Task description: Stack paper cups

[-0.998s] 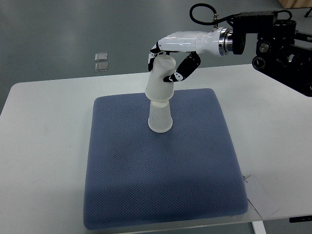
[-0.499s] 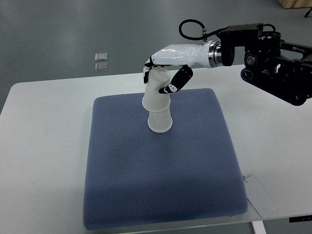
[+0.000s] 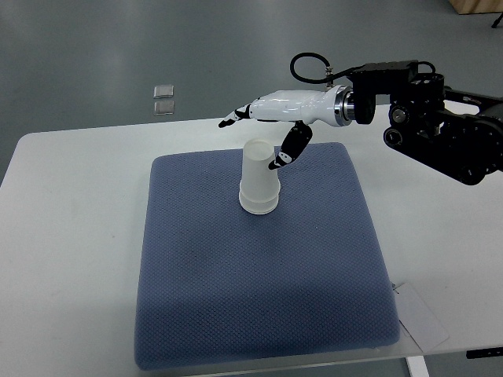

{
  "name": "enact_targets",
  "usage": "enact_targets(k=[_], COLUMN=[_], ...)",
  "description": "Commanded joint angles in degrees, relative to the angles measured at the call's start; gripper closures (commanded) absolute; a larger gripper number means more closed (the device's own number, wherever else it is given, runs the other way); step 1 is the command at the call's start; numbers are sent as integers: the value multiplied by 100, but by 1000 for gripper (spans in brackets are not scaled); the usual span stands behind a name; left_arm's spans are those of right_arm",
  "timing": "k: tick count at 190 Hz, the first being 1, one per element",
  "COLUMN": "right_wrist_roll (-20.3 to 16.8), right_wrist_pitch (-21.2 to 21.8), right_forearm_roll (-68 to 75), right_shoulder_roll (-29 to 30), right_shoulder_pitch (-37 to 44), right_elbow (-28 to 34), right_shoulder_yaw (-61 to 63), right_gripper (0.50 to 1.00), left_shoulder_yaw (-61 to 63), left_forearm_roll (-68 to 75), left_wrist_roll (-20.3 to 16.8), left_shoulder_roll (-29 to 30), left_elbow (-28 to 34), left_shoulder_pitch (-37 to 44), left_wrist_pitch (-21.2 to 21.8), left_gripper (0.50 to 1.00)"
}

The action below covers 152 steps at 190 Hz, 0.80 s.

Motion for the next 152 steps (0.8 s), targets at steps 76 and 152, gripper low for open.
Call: enact_targets(k=[76,152], right_wrist_roll=[9,-474], right_wrist_pitch=[-644,-662], right_forearm_roll=[396,3849], right_shoulder_roll=[-114,210], right_shoulder_pitch=[-348,-1798], right_elbow=[-561,-2653], right_shoulder_yaw=[548,2974], right_gripper=[595,595], left_shoulder_yaw=[0,0], left_forearm_roll=[0,0], left_wrist_roll=[0,0], left_shoulder_roll=[0,0], left_elbow=[0,0], left_shoulder_pitch=[3,3], left_wrist_pitch=[0,0], left_gripper=[500,500])
